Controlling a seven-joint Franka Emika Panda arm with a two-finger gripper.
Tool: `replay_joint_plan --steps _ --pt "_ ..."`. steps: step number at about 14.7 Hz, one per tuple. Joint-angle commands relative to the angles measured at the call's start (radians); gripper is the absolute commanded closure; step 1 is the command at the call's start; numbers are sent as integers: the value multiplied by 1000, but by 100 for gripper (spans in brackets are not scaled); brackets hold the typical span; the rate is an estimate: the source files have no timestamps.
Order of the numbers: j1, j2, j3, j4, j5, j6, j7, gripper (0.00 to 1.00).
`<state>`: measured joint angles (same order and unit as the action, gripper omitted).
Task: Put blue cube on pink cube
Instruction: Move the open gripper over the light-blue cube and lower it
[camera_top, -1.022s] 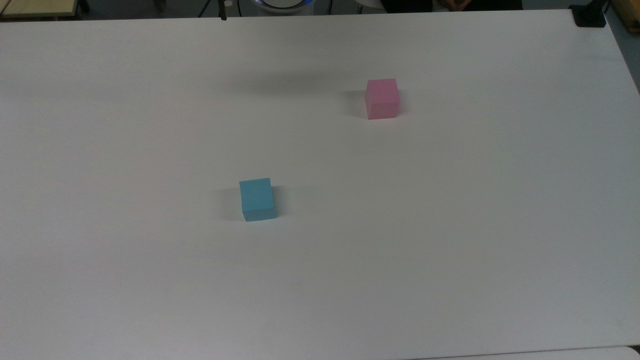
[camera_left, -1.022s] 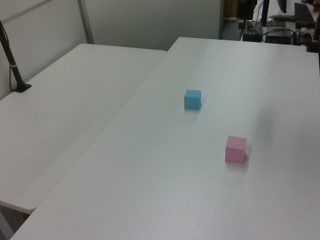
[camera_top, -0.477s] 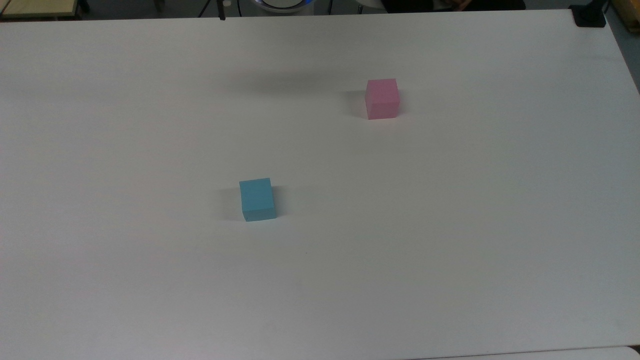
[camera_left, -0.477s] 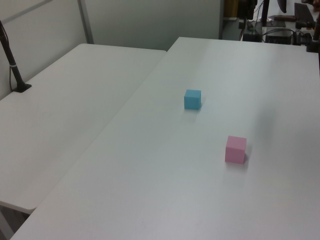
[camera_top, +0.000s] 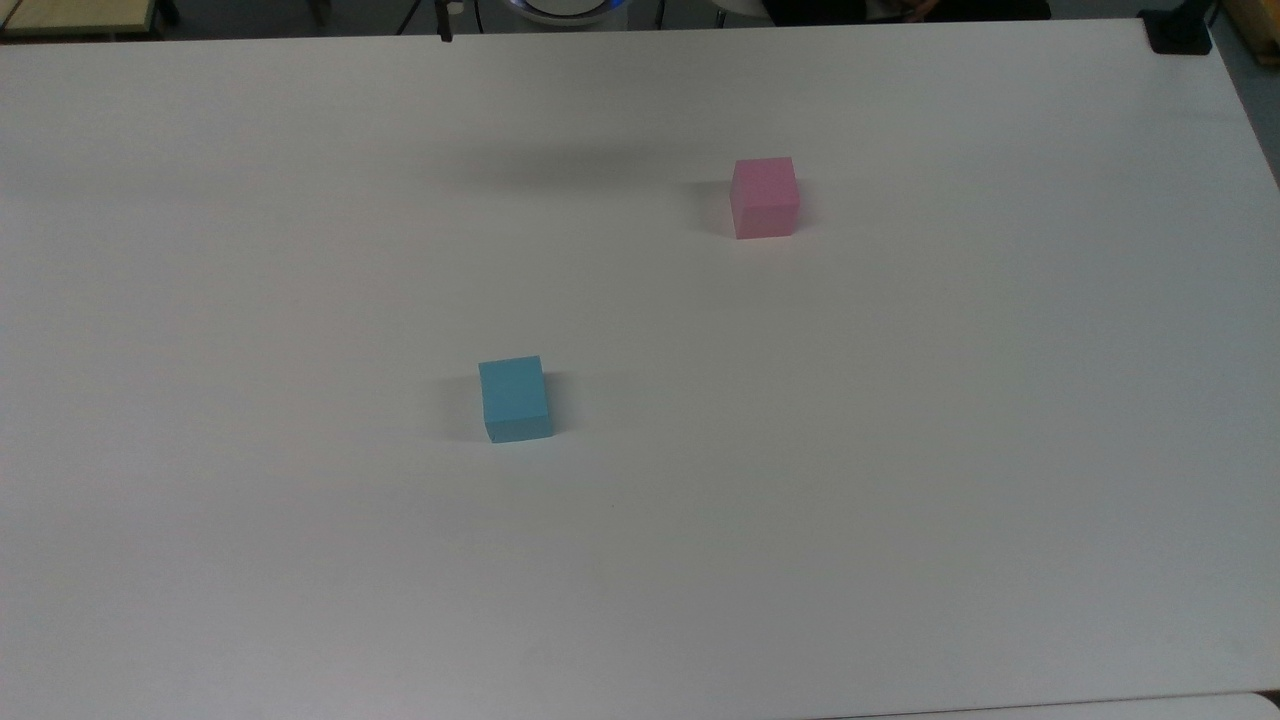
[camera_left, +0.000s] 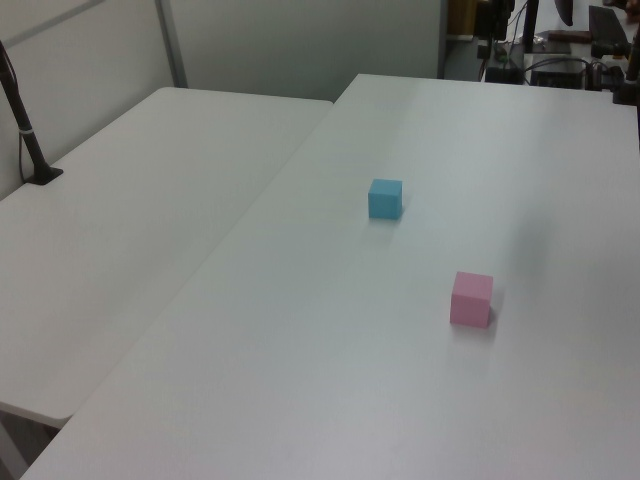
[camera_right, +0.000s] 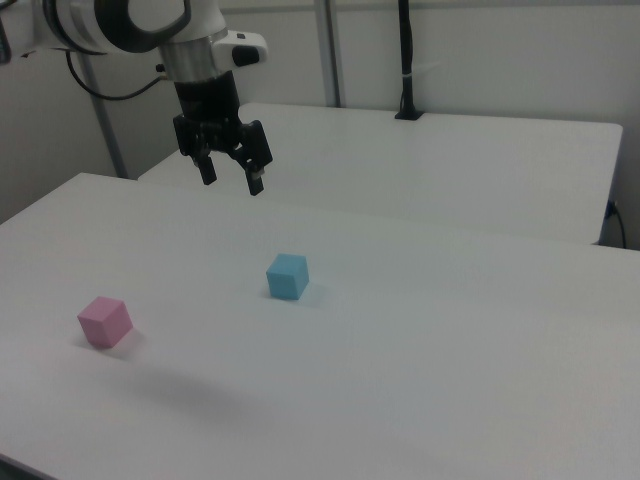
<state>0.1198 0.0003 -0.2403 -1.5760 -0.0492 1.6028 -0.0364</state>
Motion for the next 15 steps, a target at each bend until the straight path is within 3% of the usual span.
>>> replay_joint_plan --steps 1,4,9,15 --pt "15 -5 -11 -19 22 29 -23 0" --pt "17 32 -11 -21 54 107 -20 0" --pt "14 96 -11 -30 199 208 -42 0" --pt "23 222 -1 -30 278 391 -42 0"
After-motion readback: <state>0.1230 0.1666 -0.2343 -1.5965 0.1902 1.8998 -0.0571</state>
